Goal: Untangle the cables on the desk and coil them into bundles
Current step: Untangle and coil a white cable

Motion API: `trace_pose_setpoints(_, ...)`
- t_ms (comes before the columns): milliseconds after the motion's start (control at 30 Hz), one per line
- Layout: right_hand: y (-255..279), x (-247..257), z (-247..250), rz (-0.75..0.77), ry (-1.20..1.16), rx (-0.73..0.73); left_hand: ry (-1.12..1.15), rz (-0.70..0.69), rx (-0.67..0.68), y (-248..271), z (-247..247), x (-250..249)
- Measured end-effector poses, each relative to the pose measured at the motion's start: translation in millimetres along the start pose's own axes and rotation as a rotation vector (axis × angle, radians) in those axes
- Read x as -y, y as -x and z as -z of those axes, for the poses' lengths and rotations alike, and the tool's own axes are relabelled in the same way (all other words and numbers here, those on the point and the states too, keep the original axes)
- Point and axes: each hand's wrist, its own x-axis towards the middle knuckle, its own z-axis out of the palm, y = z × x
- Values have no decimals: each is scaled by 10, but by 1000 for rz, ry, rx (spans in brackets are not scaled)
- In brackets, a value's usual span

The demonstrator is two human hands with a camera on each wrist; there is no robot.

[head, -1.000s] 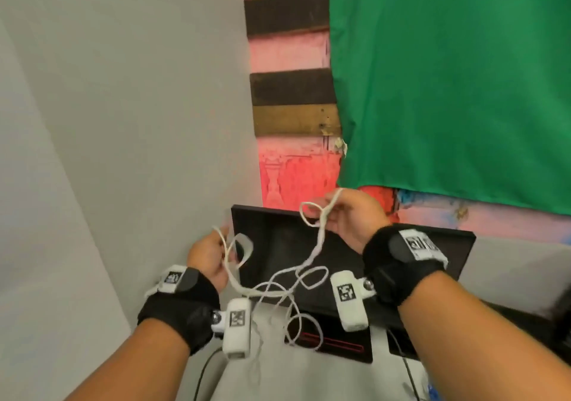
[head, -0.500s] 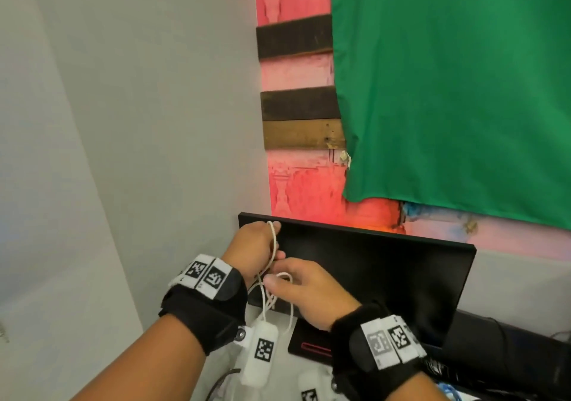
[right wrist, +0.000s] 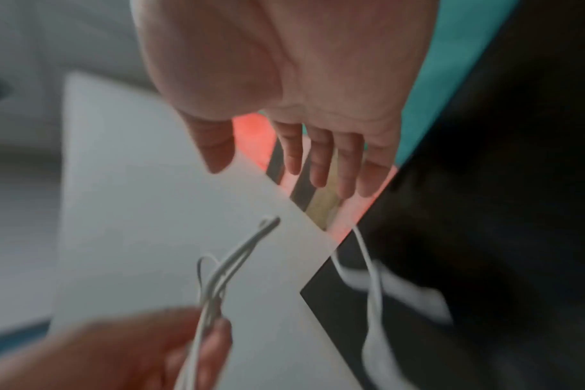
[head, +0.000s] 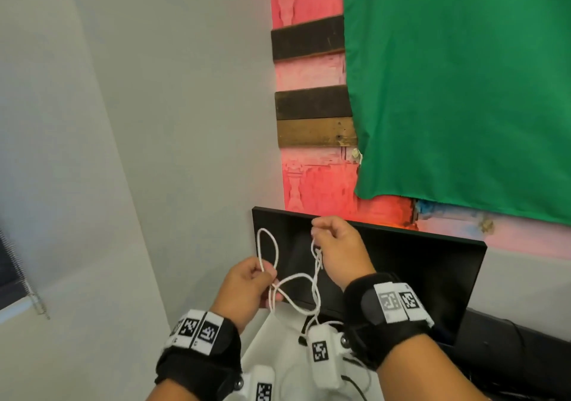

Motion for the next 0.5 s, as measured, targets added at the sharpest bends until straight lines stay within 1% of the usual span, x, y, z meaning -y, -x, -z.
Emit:
trace_pose_setpoints(67, 177, -61, -5, 55, 212, 116, 148, 13, -130, -11, 66, 27)
trace_pose_setpoints(100, 281, -70, -48, 111, 315, 183, 179, 0, -169, -25, 93, 16)
trace_pose_setpoints(167, 478, -80, -153, 187, 444, 326, 207, -48, -194, -54, 110, -30)
trace_pose_setpoints(200, 524, -99, -190, 173, 473, 349, 222, -69, -187, -54, 99, -59)
trace_pose_setpoints(267, 533, -138, -201, 144, 446, 323, 266, -98, -126, -29, 79, -76)
trace_pose_setpoints(333, 509, -181, -175, 157, 367, 329, 292, -90, -22, 17, 62, -12)
trace_pose_setpoints(367, 506, -198, -164, 160, 308, 327, 276, -75, 34, 43, 55, 50)
trace_pose_setpoints(400, 496, -232, -150, 156, 248, 293, 238, -64, 88, 72, 47, 119)
trace_pose_setpoints(467, 439, -370, -109, 135, 142, 134, 70, -79, 152, 138, 55, 274)
trace_pose_setpoints(500, 407, -450, -64, 97, 109, 28, -26, -92, 142, 165, 76, 341)
